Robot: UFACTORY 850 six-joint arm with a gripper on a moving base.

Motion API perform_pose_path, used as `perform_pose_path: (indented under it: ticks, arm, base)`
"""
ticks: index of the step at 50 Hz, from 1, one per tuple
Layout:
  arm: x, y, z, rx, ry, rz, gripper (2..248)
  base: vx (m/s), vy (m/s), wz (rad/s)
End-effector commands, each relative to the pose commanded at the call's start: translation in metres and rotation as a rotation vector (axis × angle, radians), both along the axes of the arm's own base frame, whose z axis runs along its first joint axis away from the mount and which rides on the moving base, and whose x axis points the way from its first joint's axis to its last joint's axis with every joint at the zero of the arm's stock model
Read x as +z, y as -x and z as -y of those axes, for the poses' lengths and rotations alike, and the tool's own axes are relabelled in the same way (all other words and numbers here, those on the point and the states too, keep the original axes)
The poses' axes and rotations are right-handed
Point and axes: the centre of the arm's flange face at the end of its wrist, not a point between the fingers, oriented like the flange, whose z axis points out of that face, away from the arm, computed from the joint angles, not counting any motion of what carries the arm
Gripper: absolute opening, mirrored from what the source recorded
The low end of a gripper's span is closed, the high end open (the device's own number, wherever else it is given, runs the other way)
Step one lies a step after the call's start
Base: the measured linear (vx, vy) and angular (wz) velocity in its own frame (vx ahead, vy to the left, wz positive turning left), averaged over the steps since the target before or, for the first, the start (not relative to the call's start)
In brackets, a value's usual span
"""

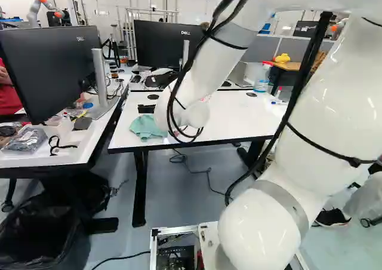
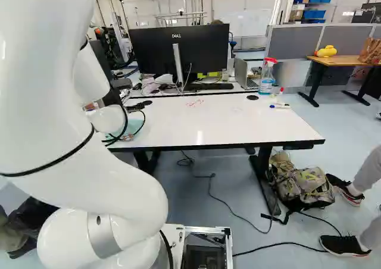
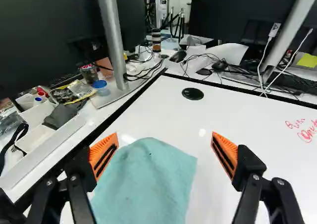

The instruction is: Clean the table with the green towel

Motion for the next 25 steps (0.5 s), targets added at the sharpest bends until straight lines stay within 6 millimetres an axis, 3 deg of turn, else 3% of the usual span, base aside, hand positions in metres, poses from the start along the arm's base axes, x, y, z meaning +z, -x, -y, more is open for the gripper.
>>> perform_pose_path:
  ticks: [16, 25]
  arm:
    - [-0.008, -0.003, -0.023, 0.044, 0.048, -0.085, 247]
    - [-0.013, -0.002, -0.025, 0.049, 0.079, -0.138, 247]
  base:
    - [0.000, 0.000, 0.000]
    - [0.000, 0.000, 0.000]
